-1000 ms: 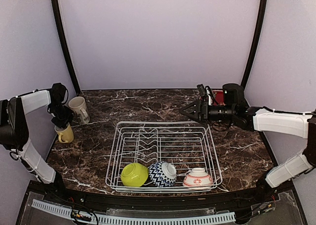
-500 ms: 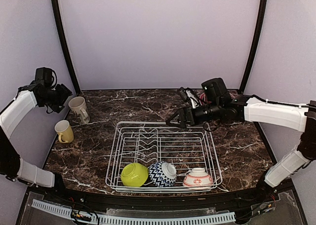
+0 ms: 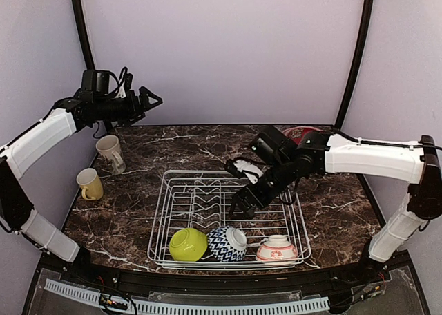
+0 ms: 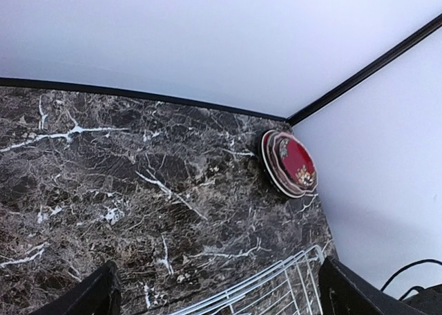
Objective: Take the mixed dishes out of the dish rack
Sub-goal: Move the bowl to the dish rack.
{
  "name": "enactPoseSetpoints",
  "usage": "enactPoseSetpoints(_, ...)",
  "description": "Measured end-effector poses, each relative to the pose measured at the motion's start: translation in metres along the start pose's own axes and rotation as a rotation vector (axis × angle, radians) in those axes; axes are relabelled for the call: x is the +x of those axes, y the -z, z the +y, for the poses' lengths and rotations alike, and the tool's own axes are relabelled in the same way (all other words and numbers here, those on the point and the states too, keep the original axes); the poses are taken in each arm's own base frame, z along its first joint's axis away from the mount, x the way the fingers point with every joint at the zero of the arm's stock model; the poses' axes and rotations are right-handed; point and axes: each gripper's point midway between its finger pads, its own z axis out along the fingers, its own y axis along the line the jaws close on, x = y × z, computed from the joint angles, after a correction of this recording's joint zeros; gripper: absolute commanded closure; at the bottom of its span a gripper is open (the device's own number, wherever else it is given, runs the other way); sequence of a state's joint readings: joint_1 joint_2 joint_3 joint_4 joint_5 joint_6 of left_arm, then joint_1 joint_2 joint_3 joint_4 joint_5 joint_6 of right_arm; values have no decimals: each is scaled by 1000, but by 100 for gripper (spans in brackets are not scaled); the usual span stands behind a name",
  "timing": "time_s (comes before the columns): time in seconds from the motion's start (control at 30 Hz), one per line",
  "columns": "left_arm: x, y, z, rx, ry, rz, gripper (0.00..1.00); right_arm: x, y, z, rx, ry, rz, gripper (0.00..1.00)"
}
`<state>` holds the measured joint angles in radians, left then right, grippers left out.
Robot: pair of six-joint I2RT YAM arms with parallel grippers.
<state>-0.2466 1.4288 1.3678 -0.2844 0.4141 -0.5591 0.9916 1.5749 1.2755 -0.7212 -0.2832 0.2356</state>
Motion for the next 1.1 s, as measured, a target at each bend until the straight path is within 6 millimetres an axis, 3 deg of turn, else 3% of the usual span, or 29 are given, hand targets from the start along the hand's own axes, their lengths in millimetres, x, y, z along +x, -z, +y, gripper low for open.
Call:
enactPoseSetpoints(0.3,41,-17,34,-67,-69,113,1,20,-27,29,151,-121,190,1)
enactPoseSetpoints(0.43,40,-14,33,-72,-89,108,1,30,-36,44,234,-139,241,1)
enactPoseSetpoints(0.7,37,-8,28,-64,-105,91,1,32,-34,48,398,-193,251,1)
enactPoseSetpoints(1.1,36,-2,25,-65,-118,77,1,41,-40,63,467,-164,278,5)
